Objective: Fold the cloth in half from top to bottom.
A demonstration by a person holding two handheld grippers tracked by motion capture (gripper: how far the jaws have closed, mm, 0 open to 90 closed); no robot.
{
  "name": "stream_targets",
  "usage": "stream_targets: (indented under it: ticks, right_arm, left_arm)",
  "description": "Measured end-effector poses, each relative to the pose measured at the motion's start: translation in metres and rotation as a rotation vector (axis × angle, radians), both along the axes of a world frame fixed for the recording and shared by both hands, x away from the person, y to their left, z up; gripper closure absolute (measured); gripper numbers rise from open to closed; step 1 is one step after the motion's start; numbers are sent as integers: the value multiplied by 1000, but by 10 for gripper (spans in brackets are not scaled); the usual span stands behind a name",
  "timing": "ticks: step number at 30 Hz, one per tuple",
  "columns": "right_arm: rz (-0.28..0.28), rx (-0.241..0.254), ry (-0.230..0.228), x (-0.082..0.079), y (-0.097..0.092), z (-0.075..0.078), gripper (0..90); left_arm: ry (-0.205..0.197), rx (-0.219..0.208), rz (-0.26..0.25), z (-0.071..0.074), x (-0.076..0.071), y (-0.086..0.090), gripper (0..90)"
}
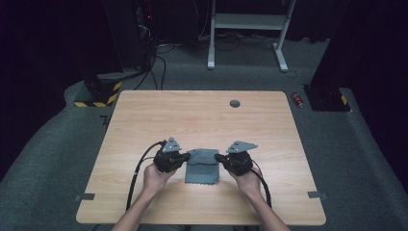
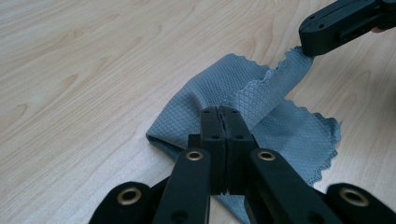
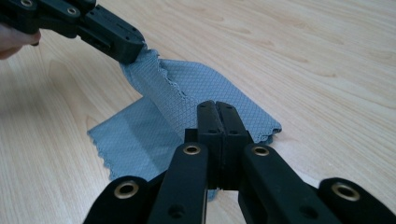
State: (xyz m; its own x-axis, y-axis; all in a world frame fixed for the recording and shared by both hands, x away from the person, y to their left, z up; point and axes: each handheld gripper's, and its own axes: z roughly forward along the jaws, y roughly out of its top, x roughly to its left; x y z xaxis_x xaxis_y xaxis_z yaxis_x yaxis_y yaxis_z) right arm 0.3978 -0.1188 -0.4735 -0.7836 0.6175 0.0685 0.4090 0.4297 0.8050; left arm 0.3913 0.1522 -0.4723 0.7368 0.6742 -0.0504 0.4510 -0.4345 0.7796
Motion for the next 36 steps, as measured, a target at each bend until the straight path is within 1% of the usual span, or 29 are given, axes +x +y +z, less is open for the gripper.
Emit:
stream_targets:
  ticks: [2,3,9,10,11,13,15,18,19,20,31,32,36]
  right_arm:
    - [4,-8,-4,-2,0,-2,900]
    - [3,-5,1,-3,0,-2,900]
    - [6,-1,7,-5,-1,-6,899]
    - [5,0,10,-6,0,-6,900]
    - [7,-2,7,-6,-1,-6,899]
    - [9,-3,9,-7,0,-8,900]
    - [10,-6,11,-7,0,-10,899]
    - [10,-12,15,-8,1,-13,899]
    - [10,-12,16,-9,1,-14,899]
    - [11,-15,16,-10,1,-14,899]
    - [19,-16,23,-14,-1,-21,899]
    - [20,-18,22,-15,-1,-21,899]
    - [22,-20,27,-16,-1,-24,899]
  left_arm:
    - [2,3,-5,-2,-2,0,892]
    - [3,-3,-2,-2,-2,-1,892]
    - [6,-2,-2,-6,-5,-1,892]
    - [12,1,-4,-8,-6,-1,892]
    - [11,9,-6,-8,-7,-1,892]
    - [8,9,-3,-9,-8,-2,892]
    - [2,25,-8,-11,-10,-2,891]
    - [10,25,-8,-14,-12,-3,891]
    - [6,30,-9,-15,-12,-2,891]
    - [21,18,-10,-16,-13,-3,891]
    - [22,36,-13,-23,-18,-5,890]
    - [16,45,-18,-23,-19,-5,890]
    - [19,48,-19,-26,-21,-6,888]
